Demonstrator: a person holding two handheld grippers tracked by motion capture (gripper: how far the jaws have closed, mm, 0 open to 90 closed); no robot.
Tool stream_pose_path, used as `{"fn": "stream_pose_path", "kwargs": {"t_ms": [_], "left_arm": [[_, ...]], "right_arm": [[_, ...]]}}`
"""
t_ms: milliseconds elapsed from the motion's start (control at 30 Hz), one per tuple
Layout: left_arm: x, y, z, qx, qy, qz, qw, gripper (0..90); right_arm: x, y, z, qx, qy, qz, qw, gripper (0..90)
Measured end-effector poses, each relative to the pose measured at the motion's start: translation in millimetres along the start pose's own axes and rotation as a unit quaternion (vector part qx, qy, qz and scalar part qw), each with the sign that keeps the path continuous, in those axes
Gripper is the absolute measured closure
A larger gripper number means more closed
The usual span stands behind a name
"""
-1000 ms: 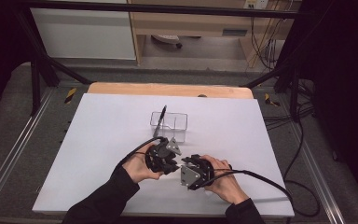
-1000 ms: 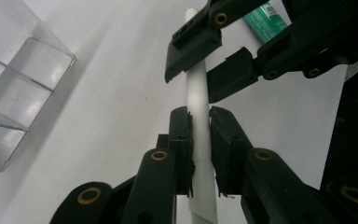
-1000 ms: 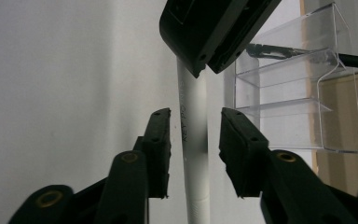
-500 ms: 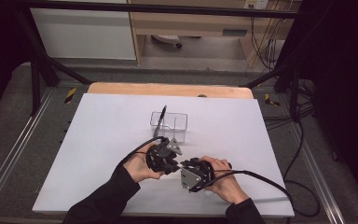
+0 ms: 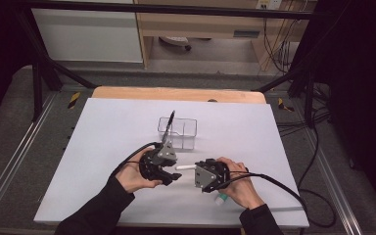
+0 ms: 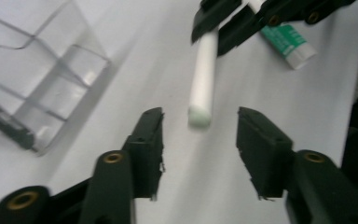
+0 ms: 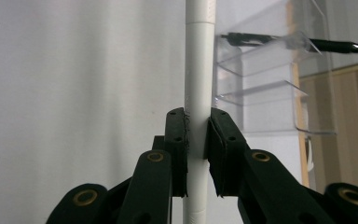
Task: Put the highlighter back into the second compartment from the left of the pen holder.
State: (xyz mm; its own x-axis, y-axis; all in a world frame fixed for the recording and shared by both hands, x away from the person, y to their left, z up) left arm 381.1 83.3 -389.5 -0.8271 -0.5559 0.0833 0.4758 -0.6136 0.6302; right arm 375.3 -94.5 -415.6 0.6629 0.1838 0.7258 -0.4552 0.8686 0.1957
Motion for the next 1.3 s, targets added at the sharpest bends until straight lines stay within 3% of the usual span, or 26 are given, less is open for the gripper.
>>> {"fn": "stream_pose_path", "kwargs": {"t_ms": [67, 233, 400, 500, 700, 833, 1067, 1233, 1300], "left_arm": [[-6.4, -8.1, 2.1, 0.007, 0.012, 0.003, 0.9999, 40.6], [-20.6, -33.2, 4.8, 0.021, 0.027, 0.033, 0.9989, 25.8], [-31.7, -58.2, 5.7, 0.038, 0.029, 0.061, 0.9970, 21.3], [-37.8, -70.9, 7.5, 0.050, 0.037, 0.081, 0.9948, 17.3], [-53.4, -96.0, 13.1, 0.062, 0.065, 0.121, 0.9886, 10.4], [-61.3, -112.2, 18.2, 0.079, 0.076, 0.138, 0.9844, 7.5], [-72.8, -139.5, 21.7, 0.084, 0.086, 0.166, 0.9788, 5.3], [-80.1, -152.8, 23.8, 0.093, 0.091, 0.185, 0.9742, 4.7], [-81.5, -155.8, 25.1, 0.096, 0.091, 0.190, 0.9728, 4.7]], "right_arm": [[4.7, -3.6, 2.0, -0.005, -0.005, -0.010, 0.9999, 78.8], [14.0, -12.4, 5.1, -0.006, -0.010, -0.047, 0.9988, 78.9], [21.4, -17.7, 7.4, 0.000, -0.014, -0.089, 0.9959, 78.9], [24.6, -19.1, 7.7, 0.005, -0.013, -0.121, 0.9925, 78.9], [31.7, -20.0, 7.3, 0.017, -0.014, -0.195, 0.9805, 78.9], [37.1, -19.6, 7.6, 0.039, -0.017, -0.247, 0.9681, 78.9], [48.0, -20.0, 7.1, 0.064, -0.030, -0.329, 0.9418, 78.9], [54.2, -21.5, 3.6, 0.078, -0.039, -0.381, 0.9205, 78.9], [58.2, -21.6, 3.3, 0.094, -0.046, -0.403, 0.9091, 78.9]]}}
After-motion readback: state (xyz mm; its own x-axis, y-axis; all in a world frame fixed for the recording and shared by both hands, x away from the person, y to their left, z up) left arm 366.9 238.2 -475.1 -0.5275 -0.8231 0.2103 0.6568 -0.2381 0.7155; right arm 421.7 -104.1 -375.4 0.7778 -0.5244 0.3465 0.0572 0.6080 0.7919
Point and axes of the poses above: each handheld gripper's, and its own axes: z roughly backward along the jaws, y roughly out of its top, x roughly to its right, the point moved 4 cm from there along -z, roughly forward along the jaws, and after that the axes turned 14 degrees about z, right-handed, at the moved point
